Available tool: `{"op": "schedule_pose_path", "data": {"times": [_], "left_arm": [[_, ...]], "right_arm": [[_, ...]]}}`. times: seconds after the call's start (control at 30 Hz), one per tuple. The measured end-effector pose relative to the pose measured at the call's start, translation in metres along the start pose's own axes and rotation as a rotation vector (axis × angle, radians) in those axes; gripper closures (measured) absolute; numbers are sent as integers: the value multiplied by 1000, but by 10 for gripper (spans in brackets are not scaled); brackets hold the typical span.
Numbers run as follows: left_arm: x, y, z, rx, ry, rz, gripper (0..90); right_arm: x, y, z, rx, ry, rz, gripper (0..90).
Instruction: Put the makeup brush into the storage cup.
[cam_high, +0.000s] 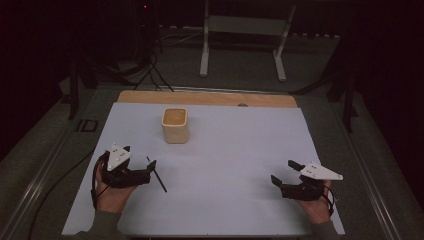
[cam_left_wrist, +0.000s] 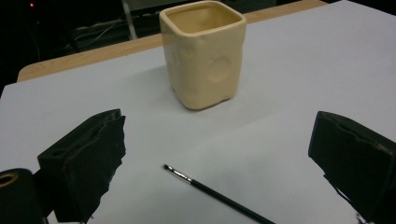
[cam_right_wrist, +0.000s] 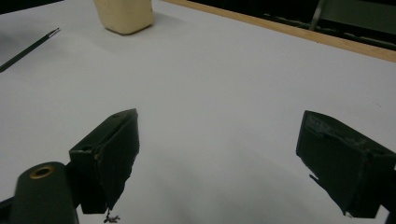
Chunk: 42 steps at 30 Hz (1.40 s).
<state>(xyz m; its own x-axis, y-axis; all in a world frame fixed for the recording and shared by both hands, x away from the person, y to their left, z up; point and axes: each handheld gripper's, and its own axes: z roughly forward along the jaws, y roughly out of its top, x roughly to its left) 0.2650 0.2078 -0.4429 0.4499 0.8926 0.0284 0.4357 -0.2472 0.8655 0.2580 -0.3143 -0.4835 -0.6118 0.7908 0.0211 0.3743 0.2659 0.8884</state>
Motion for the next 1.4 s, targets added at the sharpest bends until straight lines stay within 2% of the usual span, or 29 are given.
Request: {"op": "schedule_pose_path", "data": {"times": [0.53,0.8,0.97,1.17,1.33,1.4], "left_arm": [[-8,8,14,41,30,24,45],[-8,9,16,54,36,12,45],[-8,10,21,98,39,13,45],[-6,10,22,120,46,5,44],[-5,12,26,174,67,-7,44],[-5,12,27,178,70,-9,45]], "right_arm": [[0,0,0,4,3,2,132],[0,0,0,5,4,0,132],[0,0,0,6,5,1,132],[1,0,0,5,5,1,132],[0,0,0,5,6,0,132],[0,0,0,5,6,1,132]]}}
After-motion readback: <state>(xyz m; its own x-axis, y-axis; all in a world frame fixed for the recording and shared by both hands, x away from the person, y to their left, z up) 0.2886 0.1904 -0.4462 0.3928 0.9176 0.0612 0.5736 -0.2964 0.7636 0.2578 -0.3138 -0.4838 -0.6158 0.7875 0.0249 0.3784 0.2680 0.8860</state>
